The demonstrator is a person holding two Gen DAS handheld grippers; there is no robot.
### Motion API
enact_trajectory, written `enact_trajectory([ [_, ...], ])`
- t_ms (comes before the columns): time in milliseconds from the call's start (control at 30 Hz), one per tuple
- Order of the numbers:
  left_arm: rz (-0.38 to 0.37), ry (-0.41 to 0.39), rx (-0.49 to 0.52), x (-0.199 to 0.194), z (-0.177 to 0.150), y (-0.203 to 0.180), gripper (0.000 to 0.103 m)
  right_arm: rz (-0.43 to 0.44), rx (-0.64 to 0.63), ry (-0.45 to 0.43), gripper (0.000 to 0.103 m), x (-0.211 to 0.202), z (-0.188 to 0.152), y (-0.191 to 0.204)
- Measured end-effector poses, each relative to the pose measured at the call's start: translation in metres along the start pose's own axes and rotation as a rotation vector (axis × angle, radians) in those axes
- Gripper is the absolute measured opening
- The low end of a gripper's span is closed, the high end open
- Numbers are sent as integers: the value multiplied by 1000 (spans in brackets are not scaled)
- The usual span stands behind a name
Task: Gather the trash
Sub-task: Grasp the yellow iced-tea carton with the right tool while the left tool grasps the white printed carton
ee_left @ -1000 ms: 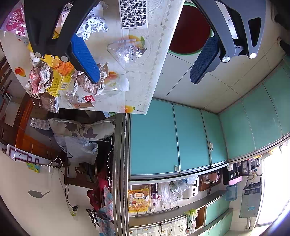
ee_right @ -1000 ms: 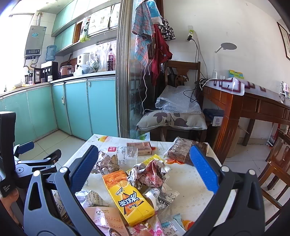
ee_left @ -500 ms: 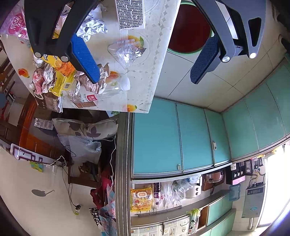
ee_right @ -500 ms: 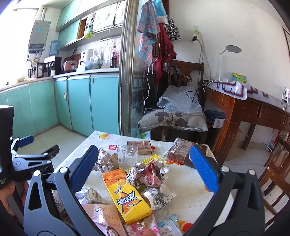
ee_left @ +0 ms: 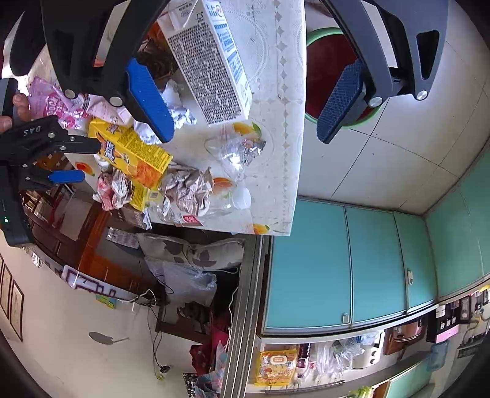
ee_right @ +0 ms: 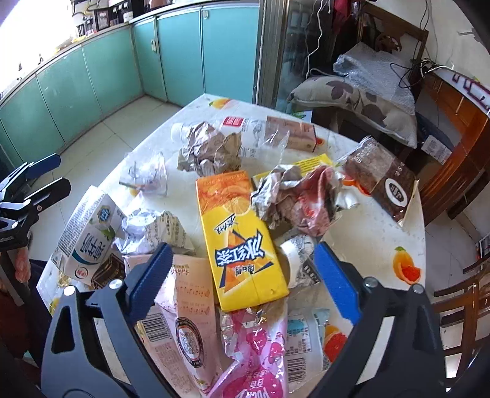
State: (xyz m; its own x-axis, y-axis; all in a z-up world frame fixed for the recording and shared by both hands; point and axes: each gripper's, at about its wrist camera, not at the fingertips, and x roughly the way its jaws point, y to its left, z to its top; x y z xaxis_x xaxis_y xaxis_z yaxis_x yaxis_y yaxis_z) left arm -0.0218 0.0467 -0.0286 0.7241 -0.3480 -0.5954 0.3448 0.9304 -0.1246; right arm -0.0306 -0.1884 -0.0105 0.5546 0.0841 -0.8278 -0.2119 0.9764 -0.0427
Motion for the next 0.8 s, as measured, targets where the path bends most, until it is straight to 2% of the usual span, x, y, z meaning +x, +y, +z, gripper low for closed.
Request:
enact_trajectory([
  [167, -59, 46, 57, 6, -16, -13, 88, -24, -10, 69, 84, 25, -6, -1],
  [200, -69, 51, 66, 7, -18, -17, 88, -35, -24, 62, 81, 25, -6, -1],
  [267, -88, 69, 71, 9, -20, -22, 88, -42, -39, 57, 67, 23, -5, 1],
  [367, -118, 102, 56, 15, -20, -26, 88, -36, -53, 69, 60, 22, -1, 2],
  [433, -141, 123, 42, 20, -21, -28, 90, -45, -75, 86, 61, 24, 0, 6],
  [500, -156, 141, 31, 24, -24, -29, 89, -78, -116, 101, 71, 28, 0, 11],
  [533, -156, 146, 32, 26, -26, -30, 88, -88, -124, 103, 69, 29, 0, 12],
  [567, -152, 149, 33, 27, -27, -30, 85, -100, -135, 99, 65, 29, -1, 15],
  [600, -151, 151, 35, 28, -28, -30, 74, -110, -143, 90, 52, 27, -1, 16],
  [633, -151, 158, 35, 30, -29, -29, 66, -93, -135, 79, 27, 24, -1, 17],
  [700, -170, 174, 31, 34, -30, -27, 46, -64, -95, 60, 13, 17, 1, 13],
  [733, -181, 184, 25, 36, -31, -26, 42, -55, -86, 54, 1, 15, 1, 12],
  [800, -191, 185, 14, 37, -31, -25, 40, -6, -58, 61, 0, 13, 2, 8],
])
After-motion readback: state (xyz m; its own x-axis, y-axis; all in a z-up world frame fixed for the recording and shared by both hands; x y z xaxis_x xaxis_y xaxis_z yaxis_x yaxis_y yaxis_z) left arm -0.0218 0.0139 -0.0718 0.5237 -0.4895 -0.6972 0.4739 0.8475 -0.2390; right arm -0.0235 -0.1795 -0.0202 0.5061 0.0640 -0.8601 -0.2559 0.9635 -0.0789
